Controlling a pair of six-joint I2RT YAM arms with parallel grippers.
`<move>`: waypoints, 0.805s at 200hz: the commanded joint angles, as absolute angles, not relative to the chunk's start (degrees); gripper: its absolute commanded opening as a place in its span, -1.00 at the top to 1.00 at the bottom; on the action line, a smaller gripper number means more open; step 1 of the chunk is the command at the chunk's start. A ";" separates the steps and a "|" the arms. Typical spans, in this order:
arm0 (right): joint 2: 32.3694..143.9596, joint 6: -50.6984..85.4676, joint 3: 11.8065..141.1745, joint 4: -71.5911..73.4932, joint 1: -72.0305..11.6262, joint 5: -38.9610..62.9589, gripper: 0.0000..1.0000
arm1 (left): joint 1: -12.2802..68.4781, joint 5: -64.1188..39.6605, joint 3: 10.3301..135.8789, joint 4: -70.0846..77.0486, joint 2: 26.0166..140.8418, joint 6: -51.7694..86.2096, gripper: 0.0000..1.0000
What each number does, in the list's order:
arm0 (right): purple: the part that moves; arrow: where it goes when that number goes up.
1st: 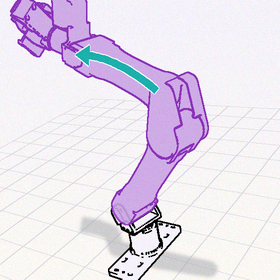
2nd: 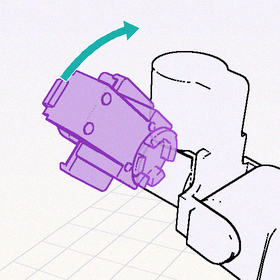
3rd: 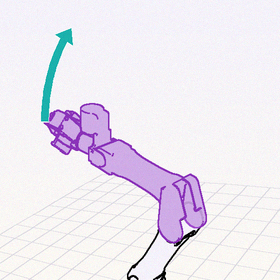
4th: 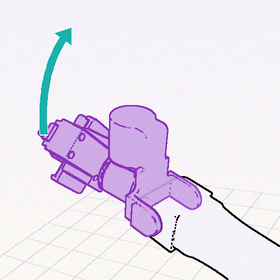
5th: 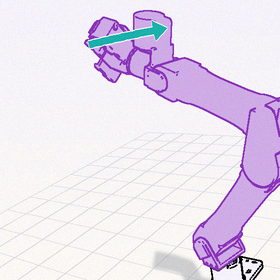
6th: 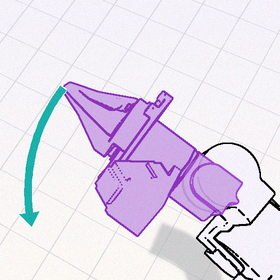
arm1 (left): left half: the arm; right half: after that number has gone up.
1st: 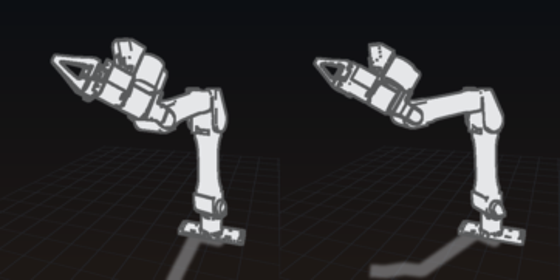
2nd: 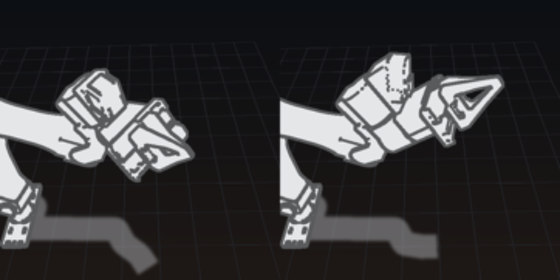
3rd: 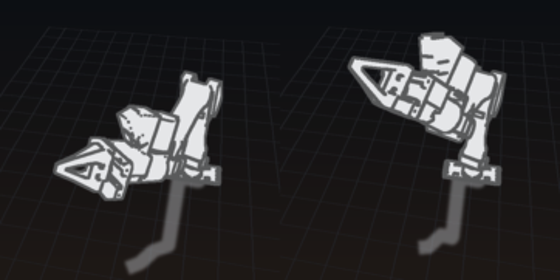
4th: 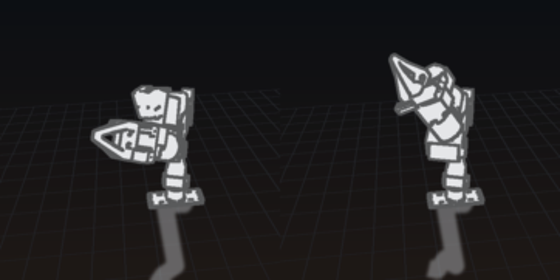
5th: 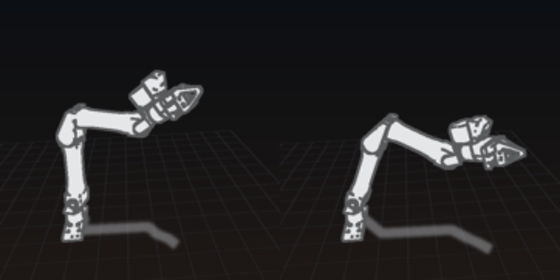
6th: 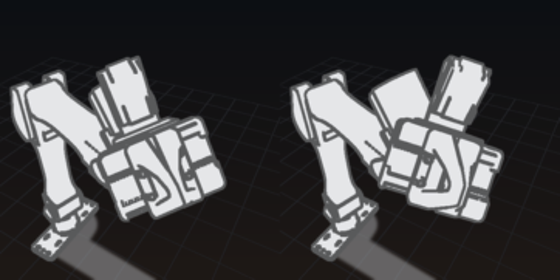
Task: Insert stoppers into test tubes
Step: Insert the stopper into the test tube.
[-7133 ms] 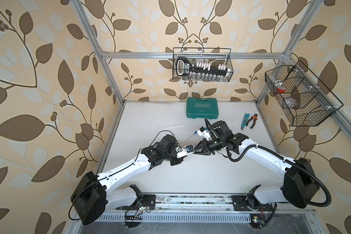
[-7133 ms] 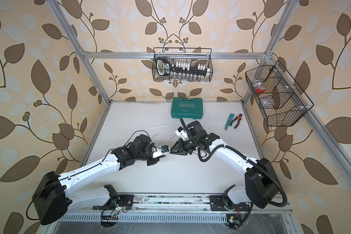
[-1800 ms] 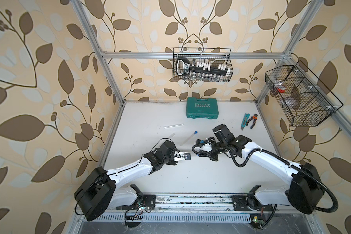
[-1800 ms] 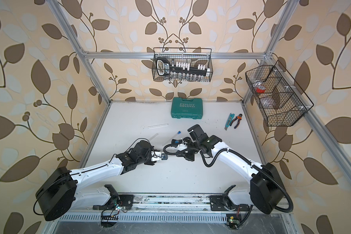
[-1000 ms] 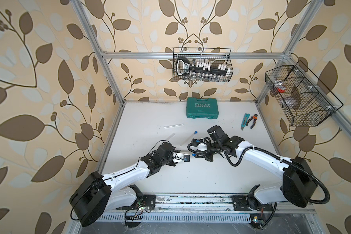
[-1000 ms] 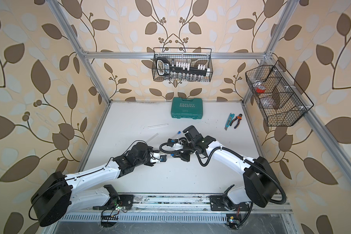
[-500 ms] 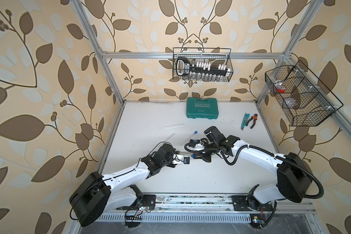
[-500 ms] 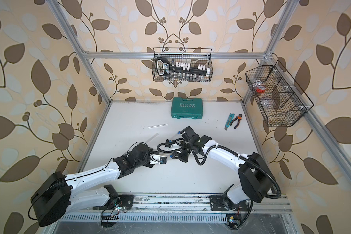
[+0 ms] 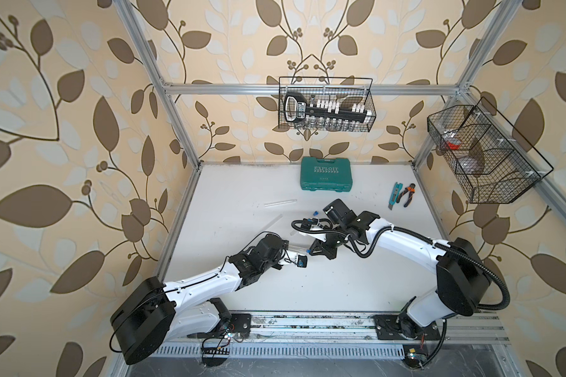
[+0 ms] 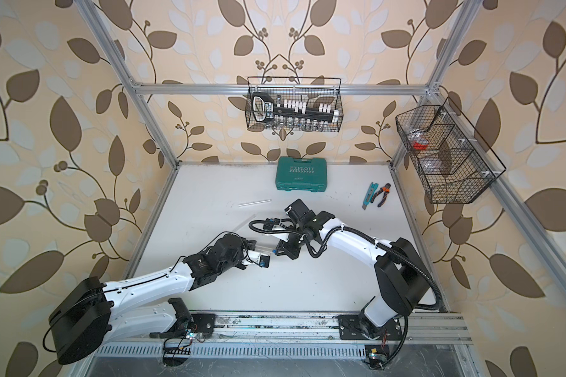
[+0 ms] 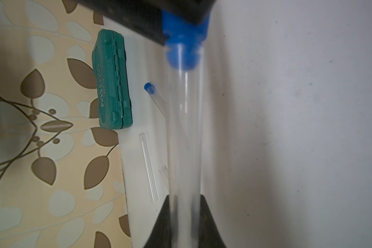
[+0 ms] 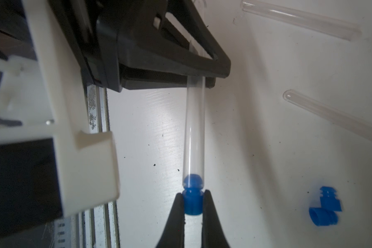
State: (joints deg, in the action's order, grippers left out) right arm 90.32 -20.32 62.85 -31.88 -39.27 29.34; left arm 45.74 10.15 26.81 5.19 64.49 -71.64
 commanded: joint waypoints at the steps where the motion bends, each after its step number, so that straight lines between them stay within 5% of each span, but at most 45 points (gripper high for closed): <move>1: 91.14 -16.71 67.69 -19.11 -39.46 32.95 0.87 | 49.21 -2.83 26.28 6.17 62.49 -76.18 1.00; 161: 88.78 -5.92 66.42 -3.08 -40.69 35.16 0.87 | 49.66 -24.20 25.82 7.98 57.92 -76.95 1.00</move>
